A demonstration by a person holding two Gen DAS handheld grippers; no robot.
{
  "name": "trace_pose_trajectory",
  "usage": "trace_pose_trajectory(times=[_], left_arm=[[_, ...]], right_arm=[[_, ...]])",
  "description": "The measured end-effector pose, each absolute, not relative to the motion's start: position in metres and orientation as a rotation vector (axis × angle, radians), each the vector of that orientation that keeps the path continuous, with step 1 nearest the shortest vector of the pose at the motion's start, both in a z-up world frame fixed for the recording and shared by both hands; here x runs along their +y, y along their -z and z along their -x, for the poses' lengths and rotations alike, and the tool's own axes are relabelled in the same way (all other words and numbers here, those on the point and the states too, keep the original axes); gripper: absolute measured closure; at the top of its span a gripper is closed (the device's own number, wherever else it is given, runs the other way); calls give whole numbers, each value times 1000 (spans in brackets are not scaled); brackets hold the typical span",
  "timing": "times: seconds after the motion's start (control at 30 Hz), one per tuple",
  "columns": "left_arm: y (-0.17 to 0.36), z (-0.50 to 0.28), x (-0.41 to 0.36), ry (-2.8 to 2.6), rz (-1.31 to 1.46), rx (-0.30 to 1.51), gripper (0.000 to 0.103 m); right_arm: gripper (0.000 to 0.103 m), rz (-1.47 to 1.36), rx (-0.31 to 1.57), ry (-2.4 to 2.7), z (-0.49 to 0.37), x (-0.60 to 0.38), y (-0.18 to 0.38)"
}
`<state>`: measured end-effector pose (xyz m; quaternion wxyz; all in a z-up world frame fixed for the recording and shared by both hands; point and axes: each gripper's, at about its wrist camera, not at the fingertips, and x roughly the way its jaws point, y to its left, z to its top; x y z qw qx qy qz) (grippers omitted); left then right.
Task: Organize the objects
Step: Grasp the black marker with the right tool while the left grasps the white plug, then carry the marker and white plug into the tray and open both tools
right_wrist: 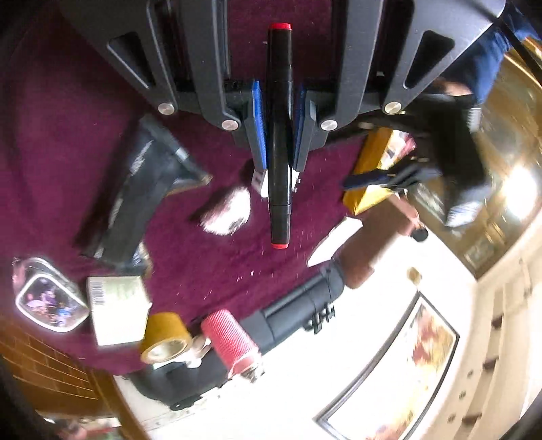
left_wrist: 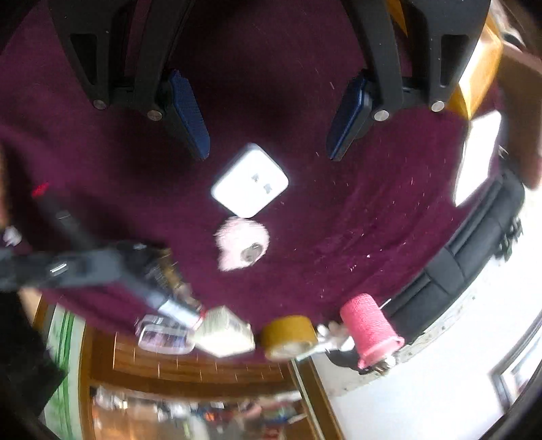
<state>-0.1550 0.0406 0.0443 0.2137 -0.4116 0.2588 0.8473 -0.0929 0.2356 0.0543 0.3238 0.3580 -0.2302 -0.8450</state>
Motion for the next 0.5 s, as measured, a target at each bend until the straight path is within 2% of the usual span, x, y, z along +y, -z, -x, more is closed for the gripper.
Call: trace_pose_trajectory(times=[0.1, 0.27, 0.37, 0.5], left_arm=[[-34, 170, 48, -2284, 1154, 786, 37], [-18, 184, 61, -2196, 1178, 801, 37], [-18, 191, 63, -2202, 1188, 729, 38], [-17, 192, 56, -2218, 1257, 574, 55]], right_arm=[[91, -944, -663, 2190, 100, 245, -52], [91, -949, -696, 2159, 108, 247, -52], [91, -950, -702, 2159, 108, 249, -51], [91, -961, -723, 2158, 106, 258, -48]])
